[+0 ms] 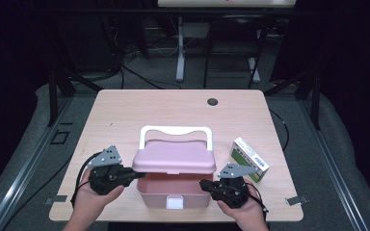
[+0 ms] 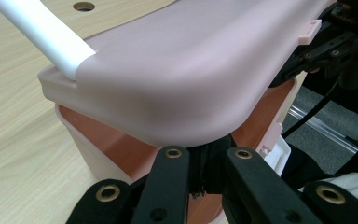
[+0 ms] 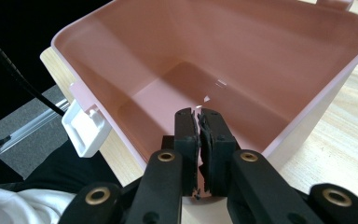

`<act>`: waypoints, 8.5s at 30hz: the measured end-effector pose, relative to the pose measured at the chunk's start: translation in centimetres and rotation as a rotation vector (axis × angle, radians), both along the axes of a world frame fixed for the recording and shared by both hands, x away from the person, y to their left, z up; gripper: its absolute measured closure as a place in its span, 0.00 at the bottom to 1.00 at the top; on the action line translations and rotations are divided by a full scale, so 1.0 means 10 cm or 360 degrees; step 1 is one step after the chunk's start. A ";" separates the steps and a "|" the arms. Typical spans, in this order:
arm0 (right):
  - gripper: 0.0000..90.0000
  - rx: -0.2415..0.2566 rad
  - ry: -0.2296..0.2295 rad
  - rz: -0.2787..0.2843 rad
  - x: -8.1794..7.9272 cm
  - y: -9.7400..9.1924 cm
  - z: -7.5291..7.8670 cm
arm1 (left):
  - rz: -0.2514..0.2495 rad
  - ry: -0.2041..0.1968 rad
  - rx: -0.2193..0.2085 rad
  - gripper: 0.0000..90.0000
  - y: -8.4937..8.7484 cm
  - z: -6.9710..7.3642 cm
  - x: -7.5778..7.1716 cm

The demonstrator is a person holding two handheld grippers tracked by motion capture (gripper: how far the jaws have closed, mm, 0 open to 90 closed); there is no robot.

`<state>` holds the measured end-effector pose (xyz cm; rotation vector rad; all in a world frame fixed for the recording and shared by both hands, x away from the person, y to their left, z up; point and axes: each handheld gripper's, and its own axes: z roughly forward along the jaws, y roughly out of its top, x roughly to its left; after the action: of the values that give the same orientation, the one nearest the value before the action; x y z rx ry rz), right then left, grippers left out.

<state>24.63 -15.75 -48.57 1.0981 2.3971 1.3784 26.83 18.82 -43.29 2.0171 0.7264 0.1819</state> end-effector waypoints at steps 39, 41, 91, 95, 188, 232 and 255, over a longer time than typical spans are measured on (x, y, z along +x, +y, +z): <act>0.99 -0.0037 -0.0042 0.0022 0.02 0.03 -0.07 | 0.0065 -0.0046 -0.0060 0.99 0.00 0.26 0.24; 0.99 -0.0033 -0.0037 0.0024 0.02 0.03 -0.07 | 0.0069 -0.0049 -0.0063 0.99 0.00 0.28 0.26; 1.00 -0.0011 -0.0043 0.0037 0.02 0.01 -0.09 | 0.0150 -0.0075 -0.0059 0.99 -0.02 0.43 0.51; 1.00 -0.0011 -0.0046 0.0038 0.02 0.01 -0.09 | 0.0157 -0.0079 -0.0061 0.99 -0.03 0.43 0.52; 1.00 0.0011 -0.0057 0.0030 0.01 0.01 -0.10 | 0.0334 -0.0002 0.0016 0.99 0.08 0.12 0.83; 1.00 0.0023 -0.0054 0.0032 0.01 0.00 -0.10 | 0.0371 0.0091 0.0127 0.96 -0.01 -0.37 0.90; 0.99 0.0024 -0.0041 0.0038 -0.01 -0.01 -0.10 | 0.0377 0.0083 0.0118 0.96 0.01 -0.37 0.85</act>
<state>24.52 -15.88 -49.58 1.0518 2.3933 1.4120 35.32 18.87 -47.02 2.0085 1.0050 0.2988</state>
